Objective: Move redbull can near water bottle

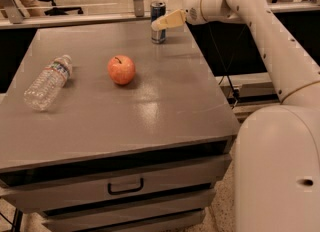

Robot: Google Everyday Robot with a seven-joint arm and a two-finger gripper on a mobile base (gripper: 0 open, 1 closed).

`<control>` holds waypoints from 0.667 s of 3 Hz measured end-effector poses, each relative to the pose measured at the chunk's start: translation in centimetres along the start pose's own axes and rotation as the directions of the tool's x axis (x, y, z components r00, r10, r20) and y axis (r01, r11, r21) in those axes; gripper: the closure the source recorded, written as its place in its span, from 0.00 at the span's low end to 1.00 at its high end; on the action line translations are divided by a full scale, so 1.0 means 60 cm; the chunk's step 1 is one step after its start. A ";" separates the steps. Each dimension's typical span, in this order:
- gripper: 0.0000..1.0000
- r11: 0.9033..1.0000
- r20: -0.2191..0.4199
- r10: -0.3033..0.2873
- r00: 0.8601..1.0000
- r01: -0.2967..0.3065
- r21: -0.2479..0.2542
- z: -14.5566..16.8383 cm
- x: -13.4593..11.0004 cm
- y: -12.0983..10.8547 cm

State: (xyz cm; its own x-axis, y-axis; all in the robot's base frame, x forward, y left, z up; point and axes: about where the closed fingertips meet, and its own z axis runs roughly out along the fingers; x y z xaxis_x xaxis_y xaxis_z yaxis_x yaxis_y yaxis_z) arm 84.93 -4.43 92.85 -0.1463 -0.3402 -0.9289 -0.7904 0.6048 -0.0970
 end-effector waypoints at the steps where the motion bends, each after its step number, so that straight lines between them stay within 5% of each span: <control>1: 0.00 1.000 0.009 -0.008 1.000 0.008 -0.009 0.013 -0.001 0.001; 2: 0.00 1.000 0.017 -0.014 1.000 0.014 -0.016 0.020 -0.004 0.004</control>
Offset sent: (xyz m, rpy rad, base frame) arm 0.0080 0.0087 0.0034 0.0124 -0.0321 0.0247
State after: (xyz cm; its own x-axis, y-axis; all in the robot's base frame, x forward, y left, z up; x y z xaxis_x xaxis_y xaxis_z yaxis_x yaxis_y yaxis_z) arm 85.49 -3.35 92.62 -0.1249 -0.3360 -0.9335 -0.8018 0.5883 -0.1044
